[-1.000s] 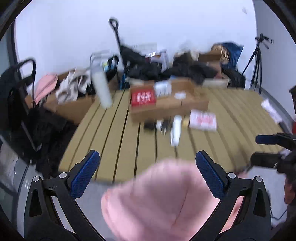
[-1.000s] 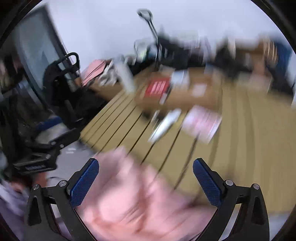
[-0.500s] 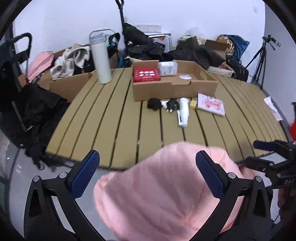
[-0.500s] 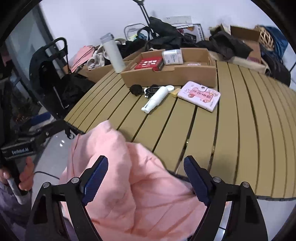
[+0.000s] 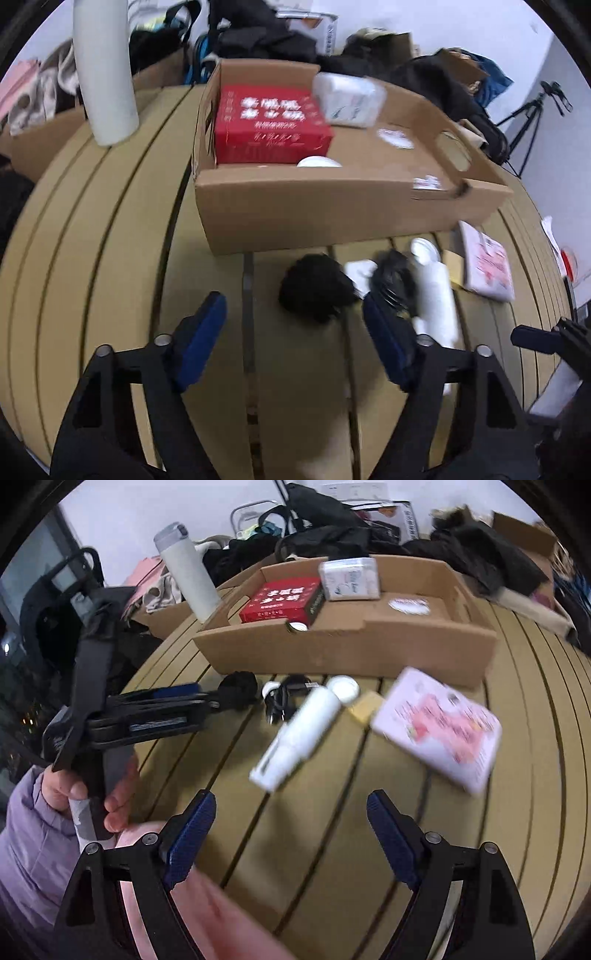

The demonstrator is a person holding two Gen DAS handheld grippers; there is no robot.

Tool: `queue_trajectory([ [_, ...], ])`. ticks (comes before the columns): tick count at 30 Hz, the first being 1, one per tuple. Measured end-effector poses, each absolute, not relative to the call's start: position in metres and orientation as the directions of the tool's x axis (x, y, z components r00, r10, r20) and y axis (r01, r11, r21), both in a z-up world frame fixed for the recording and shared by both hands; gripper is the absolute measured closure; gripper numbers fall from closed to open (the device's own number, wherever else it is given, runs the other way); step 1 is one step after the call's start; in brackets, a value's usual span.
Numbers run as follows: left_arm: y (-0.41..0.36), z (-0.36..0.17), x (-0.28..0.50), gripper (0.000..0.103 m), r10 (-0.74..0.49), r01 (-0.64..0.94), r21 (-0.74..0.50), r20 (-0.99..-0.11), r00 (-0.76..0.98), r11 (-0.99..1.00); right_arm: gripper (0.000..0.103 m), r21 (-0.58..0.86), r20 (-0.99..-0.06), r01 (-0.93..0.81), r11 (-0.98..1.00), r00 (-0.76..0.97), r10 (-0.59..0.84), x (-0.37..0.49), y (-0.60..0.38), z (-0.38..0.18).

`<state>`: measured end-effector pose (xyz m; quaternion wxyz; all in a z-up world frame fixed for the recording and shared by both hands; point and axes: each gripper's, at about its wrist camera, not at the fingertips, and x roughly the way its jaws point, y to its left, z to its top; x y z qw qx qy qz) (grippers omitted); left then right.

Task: Organize objects
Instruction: 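Grasp the black cloth item with the left gripper while the right gripper grasps the white spray bottle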

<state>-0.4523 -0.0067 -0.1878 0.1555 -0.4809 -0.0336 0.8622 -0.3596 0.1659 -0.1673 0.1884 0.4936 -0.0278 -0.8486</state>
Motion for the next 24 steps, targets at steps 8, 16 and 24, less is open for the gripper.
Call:
queue_trajectory([
  [8, -0.010, -0.189, -0.442, 0.071, 0.350, -0.256, -0.251, -0.791, -0.503, -0.934, 0.062, 0.106, -0.851, 0.244, -0.964, -0.478, -0.215, -0.419, 0.133, -0.203],
  [16, -0.028, -0.125, -0.372, 0.071, 0.376, -0.248, -0.283, -0.733, -0.567, -0.926, 0.073, 0.121, -0.847, 0.287, -0.950, -0.469, -0.249, -0.392, 0.152, -0.178],
  [24, -0.024, -0.047, -0.273, 0.071, 0.309, -0.205, -0.232, -0.675, -0.670, -0.951, 0.073, 0.128, -0.757, 0.268, -0.955, -0.595, -0.269, -0.286, 0.236, -0.090],
])
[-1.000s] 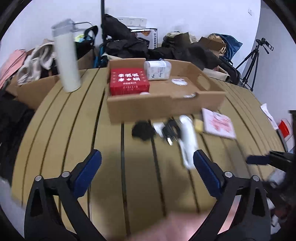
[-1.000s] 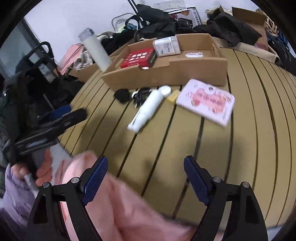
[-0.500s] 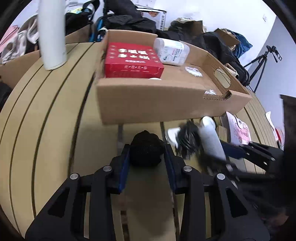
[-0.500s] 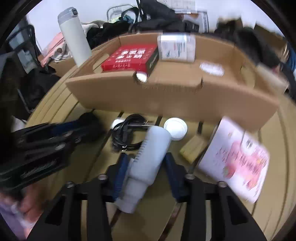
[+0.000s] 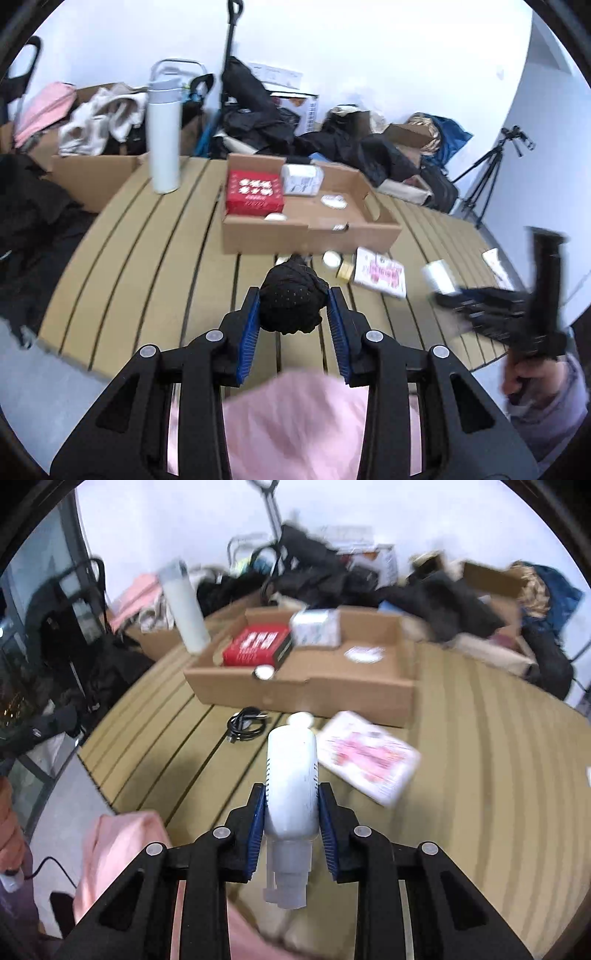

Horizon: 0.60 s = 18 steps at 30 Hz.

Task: Organize objects
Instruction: 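Grasp the black cloth item with the left gripper while the right gripper grasps the white spray bottle, then drop the black cloth and white spray bottle into the cardboard tray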

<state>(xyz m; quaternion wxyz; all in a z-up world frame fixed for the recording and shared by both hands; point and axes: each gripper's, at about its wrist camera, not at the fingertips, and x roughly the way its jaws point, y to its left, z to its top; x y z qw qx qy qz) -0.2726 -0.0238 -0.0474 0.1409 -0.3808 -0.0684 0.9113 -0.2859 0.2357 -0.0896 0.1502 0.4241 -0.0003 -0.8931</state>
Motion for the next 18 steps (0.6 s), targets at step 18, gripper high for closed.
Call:
queue_trajectory([
  [18, 0.055, -0.027, -0.377, 0.071, 0.396, -0.381, -0.188, -0.699, -0.596, -0.905, 0.073, 0.287, -0.704, 0.250, -0.925, -0.600, -0.381, -0.351, 0.279, -0.069],
])
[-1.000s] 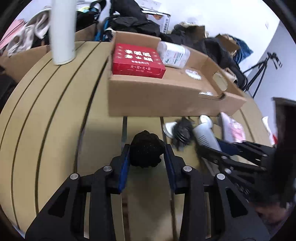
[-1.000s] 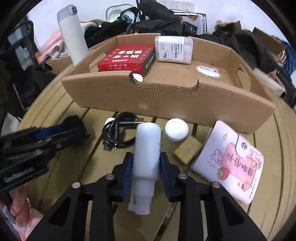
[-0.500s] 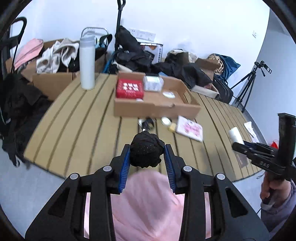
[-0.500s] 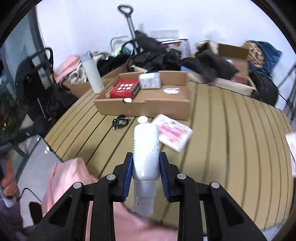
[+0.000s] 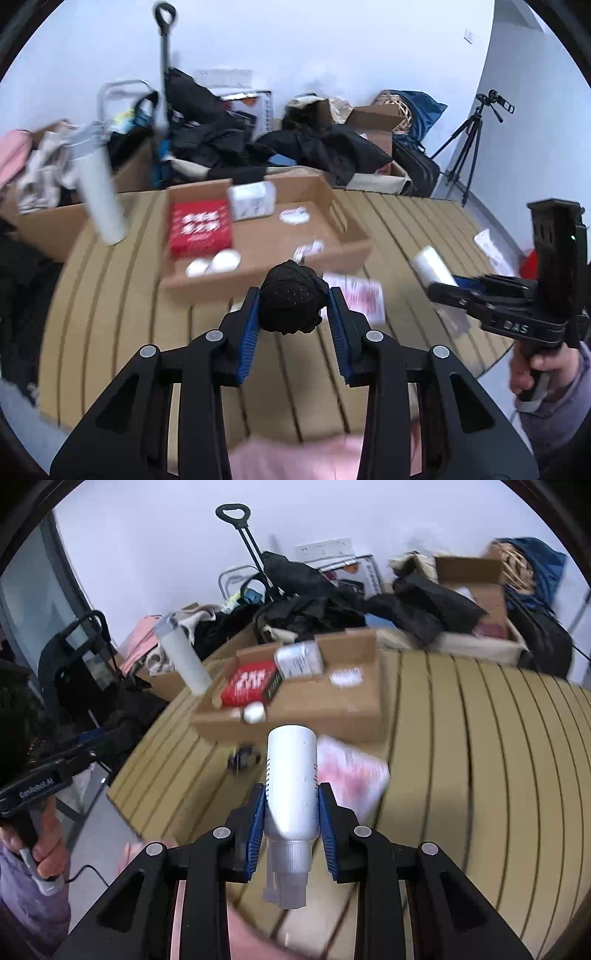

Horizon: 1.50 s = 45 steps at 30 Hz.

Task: Organize objects
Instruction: 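Drop the black cloth and white spray bottle into the cardboard tray, then move both grippers back toward the pink card wallet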

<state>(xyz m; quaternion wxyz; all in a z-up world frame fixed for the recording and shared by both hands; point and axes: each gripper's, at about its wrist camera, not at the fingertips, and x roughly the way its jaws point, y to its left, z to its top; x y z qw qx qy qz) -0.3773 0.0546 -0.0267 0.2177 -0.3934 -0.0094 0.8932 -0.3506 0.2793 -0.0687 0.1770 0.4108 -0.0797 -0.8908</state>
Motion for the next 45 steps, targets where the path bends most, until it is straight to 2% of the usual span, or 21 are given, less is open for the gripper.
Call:
queue_trajectory([
  [5, 0.077, -0.058, -0.496, 0.071, 0.309, -0.337, -0.133, -0.778, -0.547, -0.932, 0.073, 0.297, -0.755, 0.187, -0.936, -0.554, -0.350, -0.475, 0.272, -0.072],
  [9, 0.082, -0.105, -0.571, 0.071, 0.259, -0.279, -0.134, -0.839, -0.479, -0.951, 0.073, 0.196, -0.841, 0.123, -0.973, -0.488, -0.231, -0.575, 0.254, -0.105],
  [13, 0.081, -0.129, -0.598, 0.070, 0.266, -0.269, -0.155, -0.854, -0.448, -0.951, 0.073, 0.192, -0.880, 0.105, -0.976, -0.421, -0.218, -0.621, 0.236, -0.134],
  [15, 0.081, -0.135, -0.600, 0.064, 0.272, -0.282, -0.155, -0.853, -0.445, -0.947, 0.072, 0.239, -0.898, 0.122, -0.963, -0.351, -0.267, -0.627, 0.218, -0.153],
  [18, 0.073, -0.133, -0.596, 0.057, 0.266, -0.297, -0.136, -0.847, -0.460, -0.945, 0.071, 0.325, -0.896, 0.156, -0.933, -0.263, -0.357, -0.623, 0.198, -0.172],
  [19, 0.069, -0.131, -0.595, 0.054, 0.270, -0.297, -0.139, -0.842, -0.467, -0.945, 0.064, 0.325, -0.896, 0.165, -0.931, -0.261, -0.359, -0.622, 0.196, -0.173],
  [20, 0.063, -0.126, -0.593, 0.052, 0.279, -0.290, -0.151, -0.836, -0.472, -0.945, 0.045, 0.321, -0.894, 0.170, -0.932, -0.271, -0.357, -0.620, 0.195, -0.171],
  [22, 0.054, -0.113, -0.589, 0.041, 0.285, -0.279, -0.163, -0.828, -0.483, -0.946, 0.022, 0.320, -0.883, 0.157, -0.934, -0.307, -0.355, -0.616, 0.202, -0.159],
  [23, 0.050, -0.103, -0.584, 0.040, 0.281, -0.277, -0.157, -0.820, -0.498, -0.948, 0.021, 0.337, -0.873, 0.150, -0.929, -0.320, -0.368, -0.614, 0.207, -0.151],
  [24, 0.047, -0.090, -0.578, 0.034, 0.276, -0.283, -0.143, -0.811, -0.516, -0.948, 0.021, 0.335, -0.866, 0.148, -0.930, -0.341, -0.366, -0.609, 0.212, -0.136],
  [25, 0.046, -0.081, -0.574, 0.022, 0.267, -0.286, -0.128, -0.808, -0.525, -0.950, 0.021, 0.317, -0.864, 0.154, -0.936, -0.360, -0.352, -0.605, 0.214, -0.124],
  [27, 0.043, -0.053, -0.563, 0.009, 0.221, -0.270, -0.079, -0.806, -0.549, -0.960, 0.021, 0.263, -0.860, 0.180, -0.948, -0.402, -0.315, -0.592, 0.216, -0.090],
  [30, 0.037, -0.014, -0.547, 0.000, 0.161, -0.226, -0.035, -0.807, -0.569, -0.974, 0.021, 0.202, -0.848, 0.201, -0.958, -0.453, -0.274, -0.573, 0.226, -0.044],
  [33, 0.031, 0.018, -0.522, 0.000, 0.118, -0.185, -0.009, -0.800, -0.589, -0.983, 0.021, 0.144, -0.834, 0.223, -0.964, -0.497, -0.239, -0.541, 0.238, 0.004],
  [38, 0.030, 0.060, -0.455, 0.000, 0.129, -0.193, -0.002, -0.751, -0.648, -0.981, 0.021, 0.130, -0.812, 0.239, -0.962, -0.532, -0.241, -0.493, 0.252, 0.039],
  [42, 0.031, 0.058, -0.395, 0.000, 0.128, -0.191, 0.008, -0.714, -0.688, -0.982, 0.021, 0.161, -0.769, 0.265, -0.951, -0.570, -0.289, -0.430, 0.257, 0.036],
  [45, 0.027, 0.033, -0.323, 0.000, 0.159, -0.183, -0.040, -0.694, -0.702, -0.982, 0.020, 0.186, -0.731, 0.273, -0.944, -0.603, -0.319, -0.356, 0.259, 0.002],
])
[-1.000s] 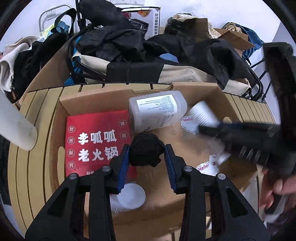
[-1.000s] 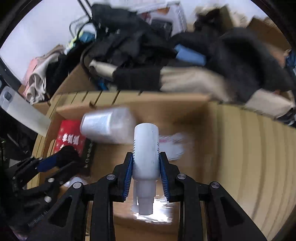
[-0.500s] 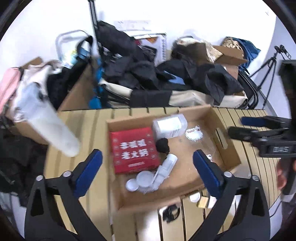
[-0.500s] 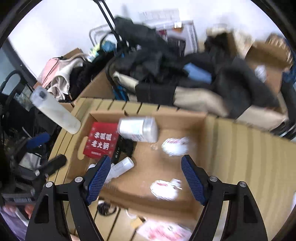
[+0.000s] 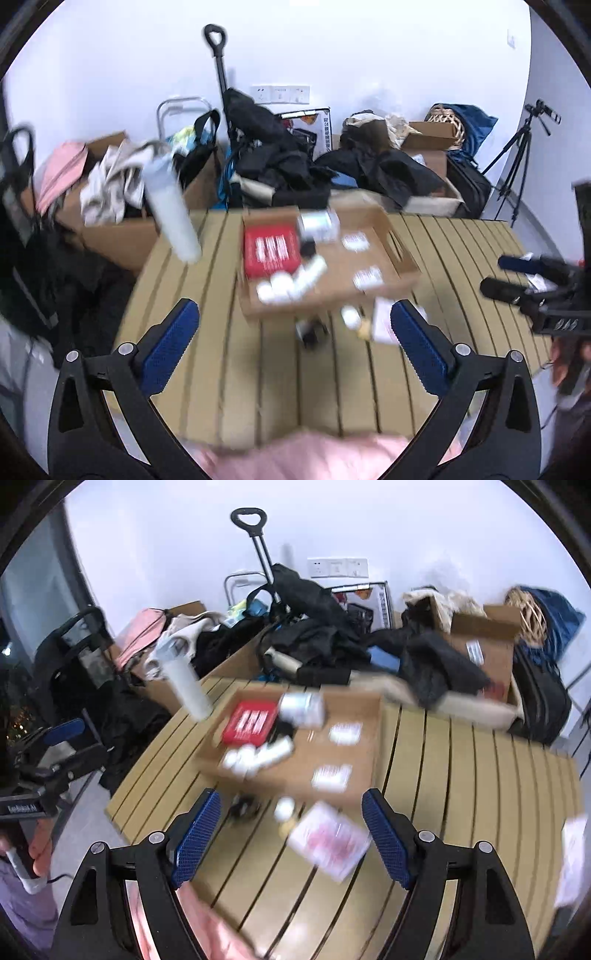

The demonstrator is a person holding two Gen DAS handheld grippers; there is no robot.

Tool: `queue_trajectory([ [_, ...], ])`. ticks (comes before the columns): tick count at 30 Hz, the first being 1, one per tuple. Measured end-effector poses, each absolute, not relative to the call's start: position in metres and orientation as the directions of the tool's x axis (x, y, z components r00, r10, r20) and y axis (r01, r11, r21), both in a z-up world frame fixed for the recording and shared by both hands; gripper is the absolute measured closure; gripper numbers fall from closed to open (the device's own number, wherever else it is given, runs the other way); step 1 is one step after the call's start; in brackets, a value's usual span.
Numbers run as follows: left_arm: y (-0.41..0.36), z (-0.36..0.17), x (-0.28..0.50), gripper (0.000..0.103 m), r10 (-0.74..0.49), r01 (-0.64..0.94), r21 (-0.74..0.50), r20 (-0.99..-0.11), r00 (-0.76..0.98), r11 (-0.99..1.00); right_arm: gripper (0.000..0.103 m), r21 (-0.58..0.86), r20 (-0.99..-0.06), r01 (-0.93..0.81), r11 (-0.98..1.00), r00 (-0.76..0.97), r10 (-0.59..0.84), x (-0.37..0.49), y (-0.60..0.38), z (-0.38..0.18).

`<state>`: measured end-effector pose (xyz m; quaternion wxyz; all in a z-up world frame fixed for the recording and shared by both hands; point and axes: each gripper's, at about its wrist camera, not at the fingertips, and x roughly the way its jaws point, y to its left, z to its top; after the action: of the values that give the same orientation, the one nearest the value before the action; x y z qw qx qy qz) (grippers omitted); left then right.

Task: Organize objects
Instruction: 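Move both grippers back toward the pink card wallet, then grasp the pink card wallet with the left gripper and lift it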

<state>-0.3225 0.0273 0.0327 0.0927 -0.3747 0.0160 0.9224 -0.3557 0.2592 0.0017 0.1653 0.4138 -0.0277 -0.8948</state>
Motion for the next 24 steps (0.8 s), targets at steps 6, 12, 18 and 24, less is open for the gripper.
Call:
queue_trajectory([
  [6, 0.029, -0.036, -0.197, 0.000, 0.304, -0.279, -0.149, -0.673, -0.674, -0.949, 0.020, 0.197, -0.740, 0.240, -0.951, -0.600, -0.304, -0.220, 0.260, -0.084],
  [12, 0.052, -0.046, -0.212, 0.002, 0.341, -0.360, -0.126, -0.697, -0.631, -0.924, 0.020, 0.257, -0.774, 0.198, -0.946, -0.544, -0.324, -0.224, 0.274, -0.113],
  [18, 0.078, -0.055, -0.266, 0.018, 0.465, -0.451, -0.208, -0.662, -0.588, -0.868, 0.023, 0.279, -0.771, 0.152, -0.948, -0.553, -0.316, -0.253, 0.287, -0.120],
  [24, 0.137, -0.100, -0.384, 0.046, 0.542, -0.521, -0.283, -0.708, -0.452, -0.805, 0.063, 0.336, -0.792, 0.058, -0.940, -0.522, -0.315, -0.320, 0.309, -0.154],
])
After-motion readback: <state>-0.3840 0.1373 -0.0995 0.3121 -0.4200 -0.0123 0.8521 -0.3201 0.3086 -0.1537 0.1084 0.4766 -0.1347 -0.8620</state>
